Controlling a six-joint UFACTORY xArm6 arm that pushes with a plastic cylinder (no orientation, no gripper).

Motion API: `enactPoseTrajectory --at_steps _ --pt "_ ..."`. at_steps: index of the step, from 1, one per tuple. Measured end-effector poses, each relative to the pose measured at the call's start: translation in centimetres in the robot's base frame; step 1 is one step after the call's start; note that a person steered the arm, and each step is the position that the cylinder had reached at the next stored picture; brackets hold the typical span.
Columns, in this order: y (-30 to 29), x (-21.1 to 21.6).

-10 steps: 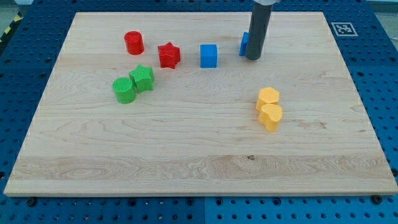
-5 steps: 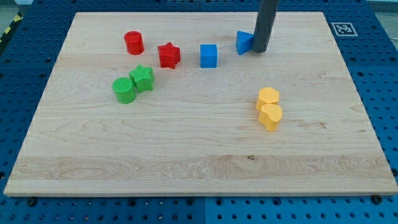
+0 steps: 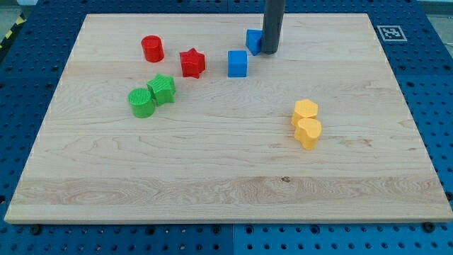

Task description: Push the blue triangle towards the top right of the blue cube

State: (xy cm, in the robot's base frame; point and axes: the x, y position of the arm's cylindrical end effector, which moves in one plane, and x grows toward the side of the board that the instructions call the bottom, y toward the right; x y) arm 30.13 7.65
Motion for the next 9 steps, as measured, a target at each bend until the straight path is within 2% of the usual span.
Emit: enactPoseTrajectory --at_steps 2,3,4,7,9 --pt "4.7 -1.8" --pt "4.1 -4.4" --pt "2.1 -5.1" --pt "-0.9 -5.0" --pt "-1.0 -2.3"
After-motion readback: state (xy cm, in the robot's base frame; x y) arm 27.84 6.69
